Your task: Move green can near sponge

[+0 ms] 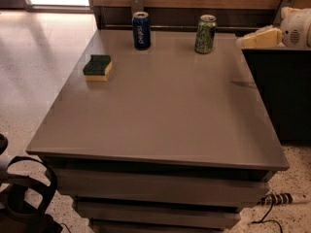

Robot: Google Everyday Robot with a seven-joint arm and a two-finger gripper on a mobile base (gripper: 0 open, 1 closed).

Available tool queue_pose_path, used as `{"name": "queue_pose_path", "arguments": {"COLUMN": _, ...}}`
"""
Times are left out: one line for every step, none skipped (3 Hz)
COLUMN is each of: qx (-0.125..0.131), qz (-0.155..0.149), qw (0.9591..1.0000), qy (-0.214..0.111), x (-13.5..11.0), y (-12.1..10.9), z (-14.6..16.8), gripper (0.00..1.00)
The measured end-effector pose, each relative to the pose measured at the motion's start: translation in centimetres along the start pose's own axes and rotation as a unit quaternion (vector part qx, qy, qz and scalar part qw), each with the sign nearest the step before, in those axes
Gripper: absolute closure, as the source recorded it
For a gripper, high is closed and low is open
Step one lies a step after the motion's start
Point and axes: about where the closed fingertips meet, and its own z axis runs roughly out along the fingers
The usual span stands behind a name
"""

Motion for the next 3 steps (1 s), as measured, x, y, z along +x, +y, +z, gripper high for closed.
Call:
{"name": "queue_pose_path", "arguments": {"qx": -0.041, "qz": 0.044, "qw": 0.9979, "qy": -0.023, "x": 0.8, "y": -0.3, "z": 4.7, "gripper": 0.0}}
{"name": "queue_pose_path", "arguments": {"qx": -0.076, "qz": 0.074, "qw": 0.9926, "qy": -0.059, "x": 0.4, "y": -0.5, "z": 9.2, "gripper": 0.0}}
{"name": "queue_pose_path", "arguments": {"qx": -0.099, "qz": 0.089, "qw": 0.9866, "qy": -0.094, "x": -0.4, "y": -0.2, "z": 12.5, "gripper": 0.0}}
